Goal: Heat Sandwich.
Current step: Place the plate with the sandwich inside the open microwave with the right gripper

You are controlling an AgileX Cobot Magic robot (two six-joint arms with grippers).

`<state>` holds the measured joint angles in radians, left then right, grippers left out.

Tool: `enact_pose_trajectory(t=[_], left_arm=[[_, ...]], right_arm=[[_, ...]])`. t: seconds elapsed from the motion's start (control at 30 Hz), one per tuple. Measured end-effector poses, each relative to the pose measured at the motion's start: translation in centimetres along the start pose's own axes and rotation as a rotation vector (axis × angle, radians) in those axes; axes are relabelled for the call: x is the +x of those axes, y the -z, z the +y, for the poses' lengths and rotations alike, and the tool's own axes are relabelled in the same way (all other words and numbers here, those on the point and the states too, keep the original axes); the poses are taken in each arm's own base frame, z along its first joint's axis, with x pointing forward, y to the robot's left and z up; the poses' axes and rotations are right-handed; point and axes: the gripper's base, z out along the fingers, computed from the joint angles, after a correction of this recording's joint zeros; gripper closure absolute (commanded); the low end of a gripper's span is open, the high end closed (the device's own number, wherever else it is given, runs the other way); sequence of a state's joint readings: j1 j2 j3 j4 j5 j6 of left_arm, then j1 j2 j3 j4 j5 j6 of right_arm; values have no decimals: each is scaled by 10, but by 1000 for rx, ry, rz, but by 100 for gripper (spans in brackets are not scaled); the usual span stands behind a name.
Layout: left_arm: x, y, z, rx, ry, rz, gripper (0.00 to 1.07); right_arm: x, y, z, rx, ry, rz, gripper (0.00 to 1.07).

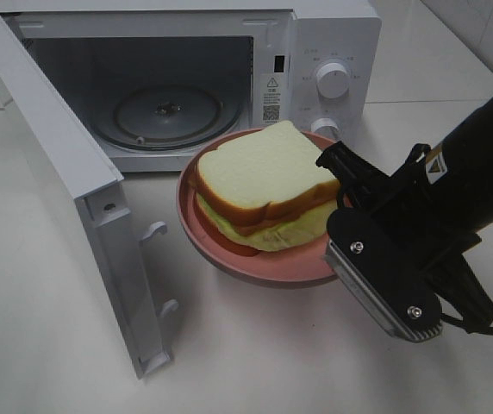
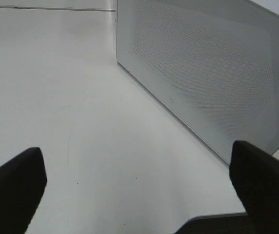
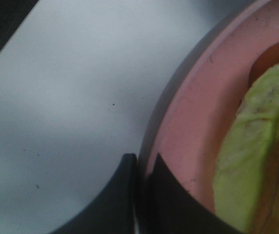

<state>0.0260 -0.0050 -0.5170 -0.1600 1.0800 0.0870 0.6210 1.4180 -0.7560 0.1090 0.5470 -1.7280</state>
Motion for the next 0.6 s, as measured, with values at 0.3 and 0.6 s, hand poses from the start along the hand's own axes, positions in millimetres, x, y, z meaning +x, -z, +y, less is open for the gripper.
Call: enact_pose_trajectory(t=[0.3,0.6], left_arm=[[0,0,0,0,0,0,10],[0,0,0,0,0,0,10]], right_arm=[[-1,-12,-11,-13,-6,-30,107],[-2,-25,-41,-6,20,-76,107]])
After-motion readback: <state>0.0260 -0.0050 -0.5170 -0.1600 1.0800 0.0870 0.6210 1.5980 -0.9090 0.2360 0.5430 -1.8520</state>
